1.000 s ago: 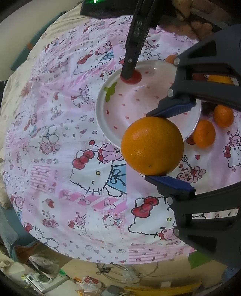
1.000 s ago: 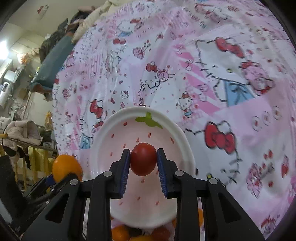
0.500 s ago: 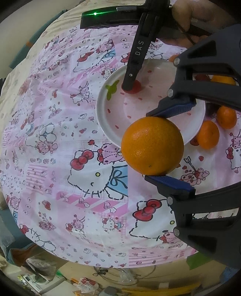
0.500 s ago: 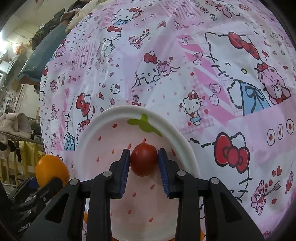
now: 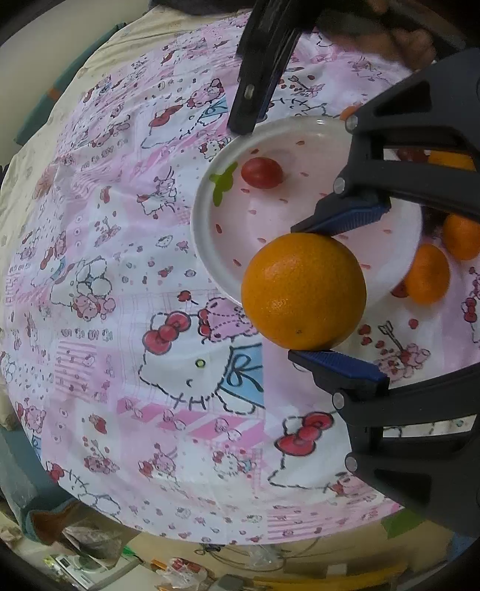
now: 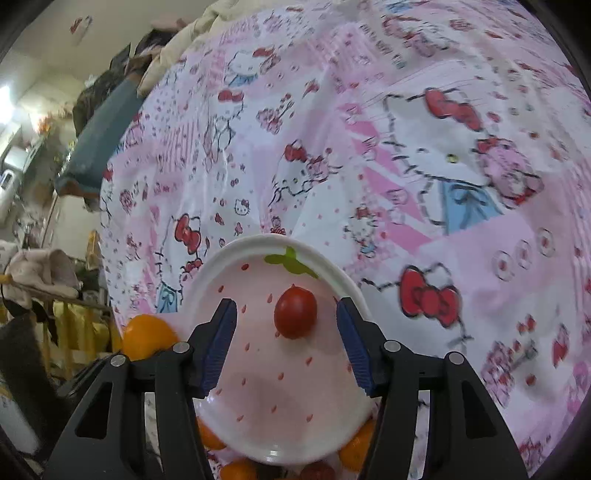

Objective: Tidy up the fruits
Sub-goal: 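Carry the red tomato into the white plate and open the right tool, then lower the large orange onto the white plate and open the left tool, then grasp a large orange with the right tool while the left tool reaches a mandarin, then place the orange on the plate with the right tool while the left tool carries a mandarin there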

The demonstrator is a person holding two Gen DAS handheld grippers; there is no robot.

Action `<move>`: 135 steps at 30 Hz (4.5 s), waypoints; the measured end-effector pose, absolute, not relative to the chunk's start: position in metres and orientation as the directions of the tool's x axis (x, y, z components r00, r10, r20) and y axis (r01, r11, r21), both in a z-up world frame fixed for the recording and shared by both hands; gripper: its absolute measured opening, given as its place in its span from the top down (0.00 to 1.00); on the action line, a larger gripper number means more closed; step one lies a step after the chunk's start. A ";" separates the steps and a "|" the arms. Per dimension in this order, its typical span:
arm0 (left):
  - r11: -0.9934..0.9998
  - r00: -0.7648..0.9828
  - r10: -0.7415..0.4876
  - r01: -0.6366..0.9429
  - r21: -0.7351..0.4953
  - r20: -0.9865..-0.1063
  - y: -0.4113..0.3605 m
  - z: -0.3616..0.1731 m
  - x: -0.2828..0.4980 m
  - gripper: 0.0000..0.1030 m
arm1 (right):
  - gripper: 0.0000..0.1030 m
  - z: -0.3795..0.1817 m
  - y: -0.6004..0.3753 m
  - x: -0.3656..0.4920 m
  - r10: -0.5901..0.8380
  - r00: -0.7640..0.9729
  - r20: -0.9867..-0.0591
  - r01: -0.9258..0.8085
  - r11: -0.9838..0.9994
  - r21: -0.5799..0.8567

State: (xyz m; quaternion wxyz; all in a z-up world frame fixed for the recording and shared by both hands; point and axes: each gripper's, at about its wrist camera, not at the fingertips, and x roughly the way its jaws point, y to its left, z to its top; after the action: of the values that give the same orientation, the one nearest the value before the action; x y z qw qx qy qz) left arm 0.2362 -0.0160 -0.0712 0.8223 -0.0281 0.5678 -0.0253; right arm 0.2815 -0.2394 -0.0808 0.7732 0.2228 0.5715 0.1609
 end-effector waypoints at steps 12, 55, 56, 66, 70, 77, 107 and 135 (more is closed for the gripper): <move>0.993 0.335 -0.099 0.097 -0.070 -0.937 -0.058 -0.097 0.265 0.47 | 0.35 -0.070 -0.313 0.220 0.441 0.327 -0.836 0.171 0.842 0.511; 0.994 0.469 -0.105 0.060 -0.087 -0.877 -0.015 -0.028 0.172 0.06 | 0.35 -0.055 -0.303 0.180 0.519 0.315 -0.795 0.120 0.809 0.576; 0.994 0.466 -0.107 0.048 -0.095 -0.878 -0.010 -0.028 0.165 0.06 | 0.35 -0.056 -0.299 0.175 0.522 0.305 -0.796 0.114 0.810 0.575; 0.979 0.439 -0.103 -0.116 -0.170 -0.893 0.032 -0.032 0.106 0.06 | 0.35 -0.081 -0.256 0.127 0.554 0.173 -0.814 0.061 0.819 0.570; 0.965 0.395 -0.133 -0.158 -0.209 -0.909 0.036 -0.049 0.089 0.06 | 0.35 -0.097 -0.236 0.117 0.544 0.107 -0.833 0.038 0.834 0.550; 0.962 0.407 -0.089 -0.203 -0.185 -0.909 0.038 -0.054 0.092 0.06 | 0.28 -0.110 -0.208 0.114 0.500 0.077 -0.863 -0.034 0.866 0.499; 0.972 0.221 -0.229 0.001 -0.235 -0.948 -0.044 -0.099 0.103 0.14 | 0.40 -0.072 -0.275 0.118 0.516 0.287 -0.807 0.052 0.833 0.551; 0.988 0.298 -0.152 0.028 -0.150 -0.942 -0.031 -0.072 0.107 0.65 | 0.40 -0.057 -0.292 0.131 0.555 0.319 -0.768 0.081 0.792 0.605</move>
State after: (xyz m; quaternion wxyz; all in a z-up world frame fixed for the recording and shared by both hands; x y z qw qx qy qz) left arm 0.1070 -0.0309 -0.0722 0.8040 -0.0524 0.5896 -0.0559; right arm 0.1309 -0.2923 -0.0574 0.7613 0.2826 0.5624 0.1556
